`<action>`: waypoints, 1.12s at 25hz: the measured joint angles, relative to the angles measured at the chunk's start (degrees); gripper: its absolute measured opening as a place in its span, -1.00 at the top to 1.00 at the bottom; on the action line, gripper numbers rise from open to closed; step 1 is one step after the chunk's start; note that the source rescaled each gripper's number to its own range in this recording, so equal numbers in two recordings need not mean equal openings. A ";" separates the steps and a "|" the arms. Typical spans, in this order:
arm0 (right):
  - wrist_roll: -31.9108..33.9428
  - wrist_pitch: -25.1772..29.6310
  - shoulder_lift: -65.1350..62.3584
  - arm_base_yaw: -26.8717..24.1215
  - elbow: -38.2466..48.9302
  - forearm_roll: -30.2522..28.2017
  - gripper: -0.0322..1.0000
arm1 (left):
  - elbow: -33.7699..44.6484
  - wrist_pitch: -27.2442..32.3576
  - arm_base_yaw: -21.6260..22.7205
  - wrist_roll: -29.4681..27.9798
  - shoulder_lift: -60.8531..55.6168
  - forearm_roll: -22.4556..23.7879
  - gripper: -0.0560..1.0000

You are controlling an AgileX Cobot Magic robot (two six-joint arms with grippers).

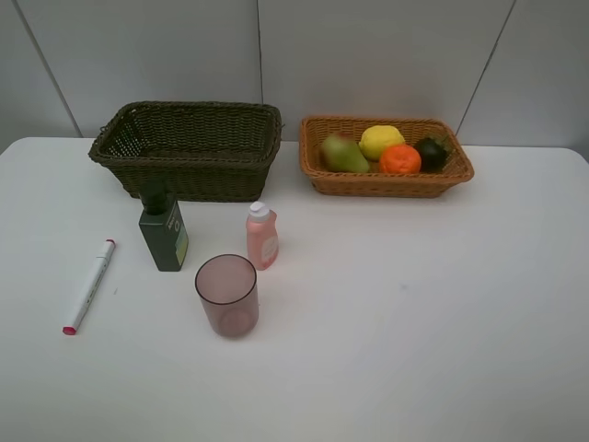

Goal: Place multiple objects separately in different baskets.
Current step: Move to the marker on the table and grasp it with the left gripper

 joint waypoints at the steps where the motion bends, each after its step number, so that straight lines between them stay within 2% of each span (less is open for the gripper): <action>1: 0.08 -0.12 -0.39 0.00 0.16 -0.36 -1.00 | 0.00 0.00 0.00 0.00 0.00 0.00 -1.00; 24: 4.62 -0.85 -0.79 0.00 0.99 -3.37 -1.00 | 0.00 0.00 0.00 0.00 0.00 0.00 -1.00; 28: 4.79 -1.10 -3.15 -1.96 0.99 -3.42 -1.00 | 0.00 0.00 0.00 0.00 0.00 0.00 -1.00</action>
